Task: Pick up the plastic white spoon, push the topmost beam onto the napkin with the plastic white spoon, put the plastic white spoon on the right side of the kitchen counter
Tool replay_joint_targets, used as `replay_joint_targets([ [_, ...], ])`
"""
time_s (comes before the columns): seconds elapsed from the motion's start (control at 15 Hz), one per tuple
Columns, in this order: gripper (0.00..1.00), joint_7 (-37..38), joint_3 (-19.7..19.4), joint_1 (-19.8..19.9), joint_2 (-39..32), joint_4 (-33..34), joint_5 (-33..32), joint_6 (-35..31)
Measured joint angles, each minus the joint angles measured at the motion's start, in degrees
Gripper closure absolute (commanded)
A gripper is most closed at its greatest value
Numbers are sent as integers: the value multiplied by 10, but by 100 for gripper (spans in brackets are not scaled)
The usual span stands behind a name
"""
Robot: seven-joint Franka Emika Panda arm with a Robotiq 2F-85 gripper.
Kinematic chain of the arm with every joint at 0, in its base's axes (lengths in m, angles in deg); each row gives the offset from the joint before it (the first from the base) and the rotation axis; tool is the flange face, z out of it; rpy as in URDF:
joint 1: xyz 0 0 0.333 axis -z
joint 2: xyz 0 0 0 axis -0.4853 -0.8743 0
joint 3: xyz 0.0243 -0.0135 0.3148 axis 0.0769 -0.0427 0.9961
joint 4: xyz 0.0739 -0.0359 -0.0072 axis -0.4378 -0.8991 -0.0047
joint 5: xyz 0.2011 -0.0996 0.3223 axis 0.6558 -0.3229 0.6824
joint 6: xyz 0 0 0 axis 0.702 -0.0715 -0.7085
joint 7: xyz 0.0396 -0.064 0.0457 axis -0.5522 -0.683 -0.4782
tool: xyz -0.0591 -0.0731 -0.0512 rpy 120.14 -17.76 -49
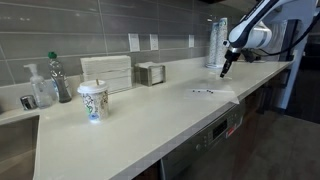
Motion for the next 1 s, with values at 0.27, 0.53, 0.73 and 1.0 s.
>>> replay_joint_targets([
  [0.27,97,-5,-21,-23,0,0,22,4],
  [0.53,97,-5,-42,-43,0,1,28,28],
  [0.73,54,-6,-55,-55,-1,3,31,48],
  [1.0,25,-26,-58,-64,4,7,42,49],
])
